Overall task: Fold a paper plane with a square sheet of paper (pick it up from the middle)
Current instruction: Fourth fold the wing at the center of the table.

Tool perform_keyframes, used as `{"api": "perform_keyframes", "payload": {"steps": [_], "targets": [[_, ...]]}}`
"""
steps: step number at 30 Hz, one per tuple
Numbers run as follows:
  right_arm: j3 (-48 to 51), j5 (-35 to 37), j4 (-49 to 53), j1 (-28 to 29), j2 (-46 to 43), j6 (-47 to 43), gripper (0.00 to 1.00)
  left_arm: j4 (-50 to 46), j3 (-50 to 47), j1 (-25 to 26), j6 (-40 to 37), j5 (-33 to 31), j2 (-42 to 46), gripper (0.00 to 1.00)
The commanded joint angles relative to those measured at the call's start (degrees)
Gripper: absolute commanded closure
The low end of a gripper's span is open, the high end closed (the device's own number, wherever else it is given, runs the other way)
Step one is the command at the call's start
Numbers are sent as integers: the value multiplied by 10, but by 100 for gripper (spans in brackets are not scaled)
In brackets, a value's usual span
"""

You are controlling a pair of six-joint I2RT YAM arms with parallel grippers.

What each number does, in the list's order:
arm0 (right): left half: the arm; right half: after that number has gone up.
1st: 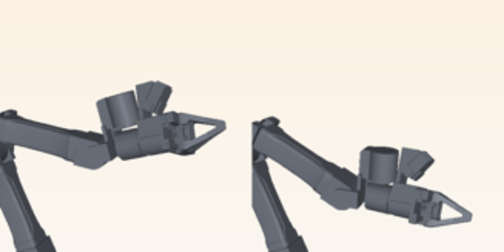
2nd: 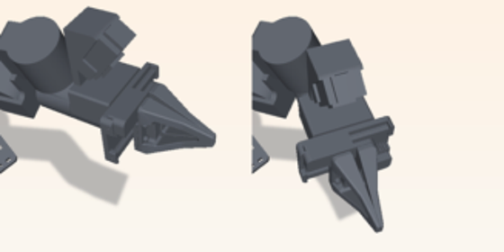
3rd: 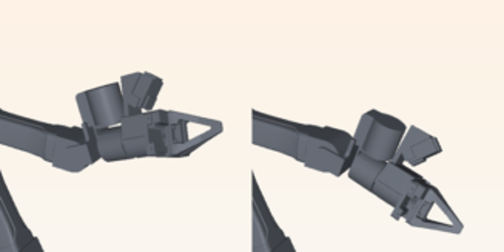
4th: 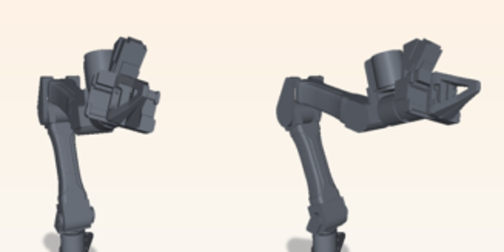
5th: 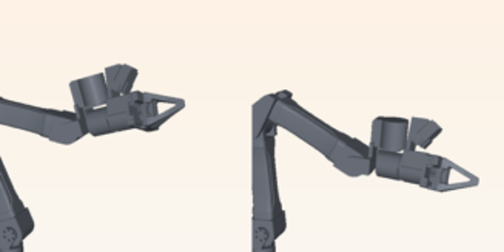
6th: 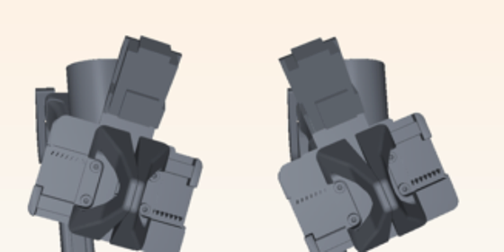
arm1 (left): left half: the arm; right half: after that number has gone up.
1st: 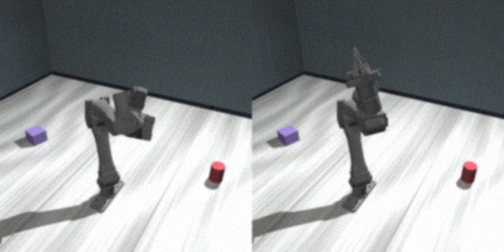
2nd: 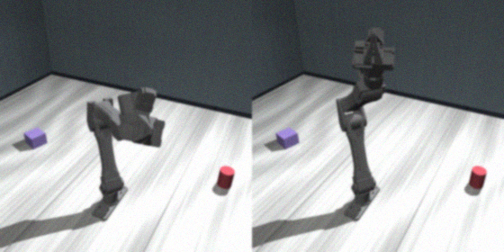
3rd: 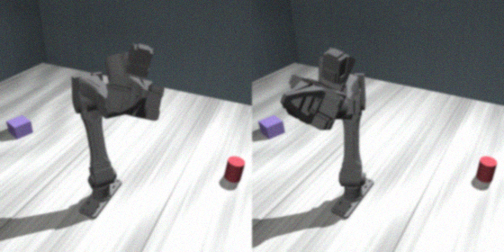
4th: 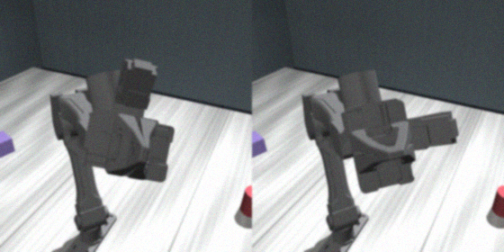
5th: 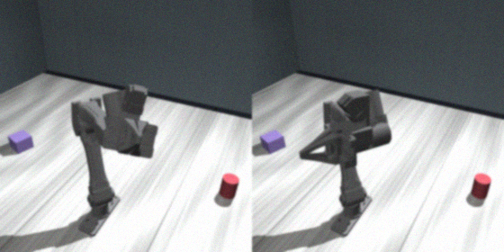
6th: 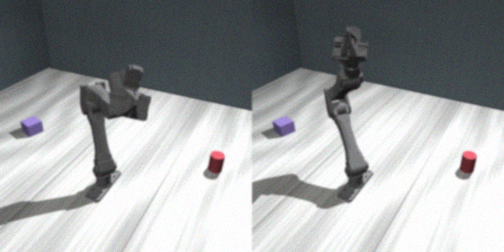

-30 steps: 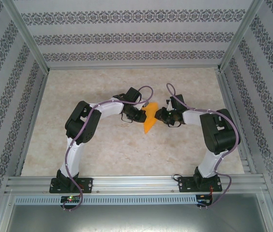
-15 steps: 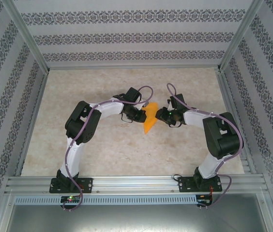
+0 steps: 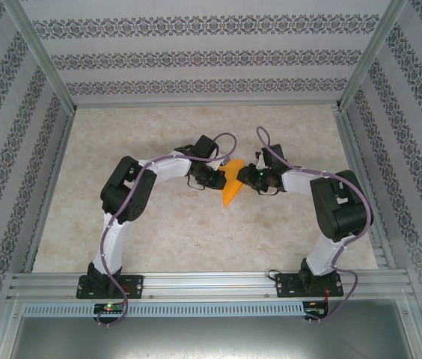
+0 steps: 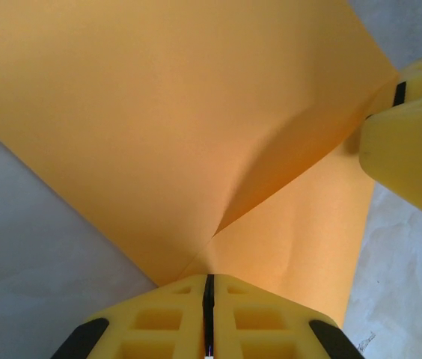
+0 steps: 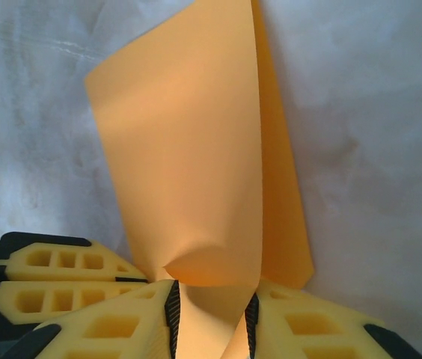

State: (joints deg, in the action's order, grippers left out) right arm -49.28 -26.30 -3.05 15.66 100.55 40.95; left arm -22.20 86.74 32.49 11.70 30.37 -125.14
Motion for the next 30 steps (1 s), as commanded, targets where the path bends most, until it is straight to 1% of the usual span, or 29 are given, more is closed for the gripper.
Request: {"api": "perform_keyframes", "payload": {"steps": [1, 10, 14, 18, 23, 30], "targets": [[2, -22, -18, 7, -11, 13, 69, -93, -37, -9, -11, -74, -53, 88], [29, -76, -99, 9, -11, 66, 71, -96, -36, -9, -12, -73, -51, 88], [24, -41, -55, 21, -14, 34, 73, -95, -35, -9, -9, -66, -50, 88], [26, -15, -36, 32, -11, 16, 78, -92, -33, -9, -6, -57, -50, 88], [23, 39, 12, 40, -16, -12, 83, -95, -30, -10, -6, -52, -50, 88], [-3, 76, 47, 57, -6, -30, 88, -100, -24, -10, -5, -46, -51, 88]]}}
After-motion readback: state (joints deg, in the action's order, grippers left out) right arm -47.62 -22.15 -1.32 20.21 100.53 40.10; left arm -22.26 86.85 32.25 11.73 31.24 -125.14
